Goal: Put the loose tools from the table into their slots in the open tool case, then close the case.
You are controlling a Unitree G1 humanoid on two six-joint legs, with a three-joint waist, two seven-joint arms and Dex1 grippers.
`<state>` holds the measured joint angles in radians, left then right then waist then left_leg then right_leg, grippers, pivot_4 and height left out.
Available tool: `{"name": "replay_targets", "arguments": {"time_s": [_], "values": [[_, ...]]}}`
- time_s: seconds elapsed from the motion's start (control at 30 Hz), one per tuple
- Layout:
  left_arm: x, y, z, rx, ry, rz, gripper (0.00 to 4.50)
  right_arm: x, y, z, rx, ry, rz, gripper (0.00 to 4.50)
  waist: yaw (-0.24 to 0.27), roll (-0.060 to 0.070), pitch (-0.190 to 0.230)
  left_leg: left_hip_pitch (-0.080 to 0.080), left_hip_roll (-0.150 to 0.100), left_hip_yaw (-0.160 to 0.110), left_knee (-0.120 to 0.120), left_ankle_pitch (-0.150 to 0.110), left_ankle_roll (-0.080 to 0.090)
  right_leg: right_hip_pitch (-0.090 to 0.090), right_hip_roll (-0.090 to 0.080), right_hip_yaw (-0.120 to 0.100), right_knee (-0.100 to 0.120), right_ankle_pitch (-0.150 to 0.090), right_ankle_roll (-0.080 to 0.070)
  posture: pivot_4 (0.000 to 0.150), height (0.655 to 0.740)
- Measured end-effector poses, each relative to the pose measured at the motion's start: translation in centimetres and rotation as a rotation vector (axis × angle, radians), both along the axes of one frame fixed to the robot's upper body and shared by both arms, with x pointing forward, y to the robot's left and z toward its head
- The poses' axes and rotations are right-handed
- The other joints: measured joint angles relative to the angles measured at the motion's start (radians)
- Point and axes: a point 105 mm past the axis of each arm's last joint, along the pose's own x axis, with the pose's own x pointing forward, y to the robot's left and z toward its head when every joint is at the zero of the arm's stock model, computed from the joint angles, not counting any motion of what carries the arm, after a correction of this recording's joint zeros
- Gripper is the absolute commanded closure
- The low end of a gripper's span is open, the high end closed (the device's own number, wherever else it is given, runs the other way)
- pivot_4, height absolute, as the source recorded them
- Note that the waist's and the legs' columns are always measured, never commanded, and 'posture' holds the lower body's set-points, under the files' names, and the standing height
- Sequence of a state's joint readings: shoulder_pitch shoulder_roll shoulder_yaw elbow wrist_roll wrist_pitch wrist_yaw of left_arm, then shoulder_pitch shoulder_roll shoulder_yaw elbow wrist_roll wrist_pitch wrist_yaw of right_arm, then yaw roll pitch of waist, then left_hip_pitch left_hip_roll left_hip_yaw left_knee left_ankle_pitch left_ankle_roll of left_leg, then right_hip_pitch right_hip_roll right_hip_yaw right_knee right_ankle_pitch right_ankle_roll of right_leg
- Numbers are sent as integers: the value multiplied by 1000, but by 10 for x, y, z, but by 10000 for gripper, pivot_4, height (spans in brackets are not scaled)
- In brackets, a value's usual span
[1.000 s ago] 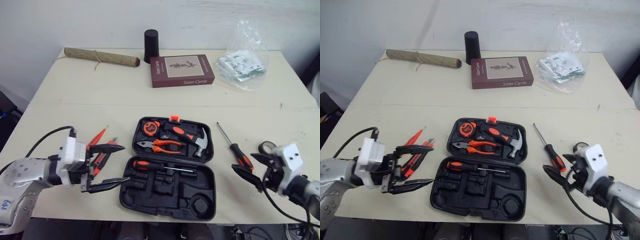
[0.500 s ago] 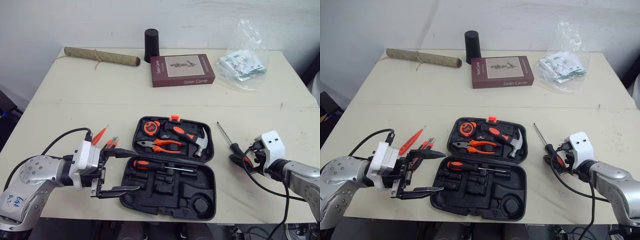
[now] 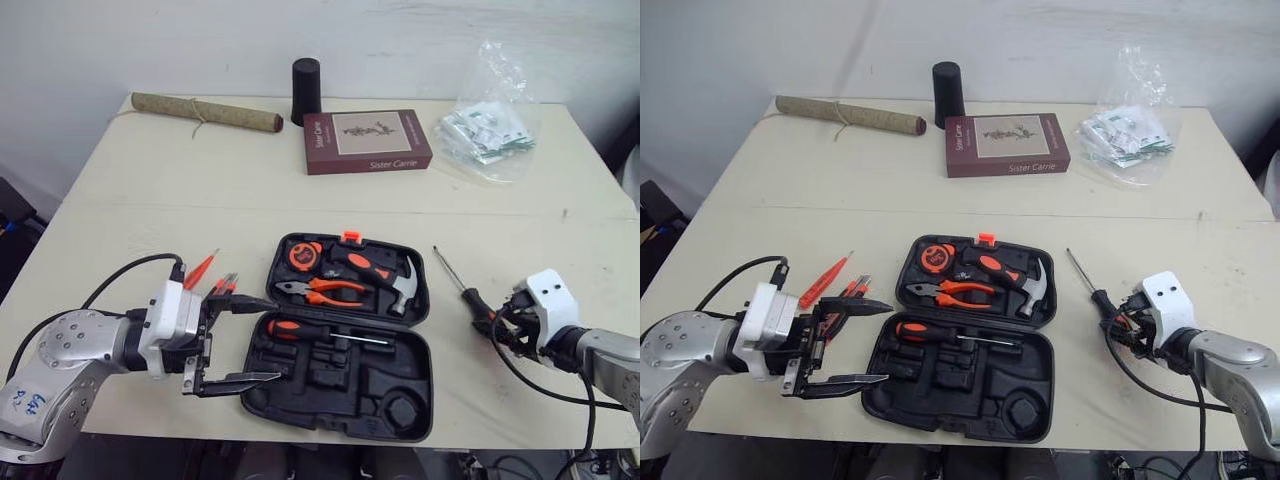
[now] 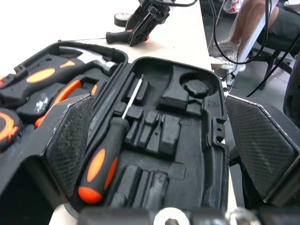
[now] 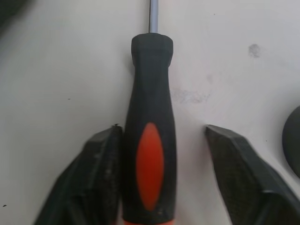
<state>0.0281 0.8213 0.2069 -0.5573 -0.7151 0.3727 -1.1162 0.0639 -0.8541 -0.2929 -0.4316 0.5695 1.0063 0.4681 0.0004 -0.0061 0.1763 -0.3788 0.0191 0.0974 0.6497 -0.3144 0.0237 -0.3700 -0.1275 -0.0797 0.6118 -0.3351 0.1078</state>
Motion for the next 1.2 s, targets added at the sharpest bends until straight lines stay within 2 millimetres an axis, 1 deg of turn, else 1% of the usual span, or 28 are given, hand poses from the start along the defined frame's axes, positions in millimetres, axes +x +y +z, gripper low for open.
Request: {"name": "replay_targets", "arguments": {"time_s": [0.03,0.23,0.27,0.33,0.37,0.4,0.43,0.53,0.6,0.63,0.67,0.77,0.9,1.03,1.2], "values": [[0,0,0,0,-3,-1,0,0,1,0,-3,-9,6,34722,0,0,0,0,0,0,0,0,0,0,0,0,0,0,0,1500,7400],[-2,1,-2,-1,3,-11,0,5,-5,2,-25,-116,28,34780,-1,-1,0,0,-1,1,0,0,0,0,0,0,0,0,0,1500,7400],[-2,2,-2,-3,4,-12,0,6,-5,4,-31,-142,39,34780,-1,0,0,0,-1,1,0,0,0,0,0,0,0,0,0,1500,7400],[-3,2,-3,-19,3,-17,0,9,-3,20,-50,-245,103,34780,-2,1,0,0,-1,2,0,0,0,-1,2,1,1,0,0,1500,7400],[-4,4,-4,-20,-1,-24,0,10,4,38,-65,-314,200,34780,-4,1,1,1,1,4,0,0,0,-2,4,1,1,0,0,1500,7400],[-5,6,-4,-15,1,-26,0,8,12,46,-67,-323,276,34780,-4,1,1,1,1,4,0,0,-1,-2,6,1,1,0,0,1500,7400],[-6,9,-7,-5,14,-26,0,5,23,55,-46,-324,362,34780,-5,1,1,2,3,5,0,0,-1,-2,10,1,1,0,0,1500,7400],[-9,18,-12,25,52,-20,0,-6,68,86,19,-317,622,34780,-9,1,1,3,9,5,1,0,-4,-2,11,5,1,0,-1,1500,7400],[-11,23,-14,41,60,-16,0,-15,93,95,13,-271,768,34780,-10,0,2,3,11,4,1,-1,-6,-2,11,5,2,-1,-4,1500,7400],[-12,24,-15,52,62,-16,0,-20,103,94,12,-228,820,34780,-9,0,2,3,12,4,0,-2,-7,-3,11,5,2,-2,-6,1500,7400],[-13,26,-15,58,64,-11,0,-25,110,89,10,-162,857,34780,-6,0,2,2,12,3,0,-2,-8,-4,11,5,3,-2,-7,1500,7400],[-17,31,-19,69,86,8,0,-33,122,73,-7,-12,906,34780,-3,0,2,1,12,3,0,-2,-8,-5,11,5,3,-3,-7,1500,7400],[-18,33,-20,73,92,29,0,-42,141,60,-62,81,967,34780,-7,0,2,0,12,3,1,-2,-8,-6,10,5,3,-3,-7,1500,7400],[-22,37,-23,77,109,51,0,-46,147,41,-123,148,973,34780,-9,0,2,0,11,3,1,-2,-8,-6,9,5,4,-3,-8,1500,7400],[-25,36,-23,83,111,53,0,-43,151,32,-213,152,975,34780,-15,0,2,0,11,3,2,-2,-9,-7,9,5,5,-3,-8,1500,7400]]}}
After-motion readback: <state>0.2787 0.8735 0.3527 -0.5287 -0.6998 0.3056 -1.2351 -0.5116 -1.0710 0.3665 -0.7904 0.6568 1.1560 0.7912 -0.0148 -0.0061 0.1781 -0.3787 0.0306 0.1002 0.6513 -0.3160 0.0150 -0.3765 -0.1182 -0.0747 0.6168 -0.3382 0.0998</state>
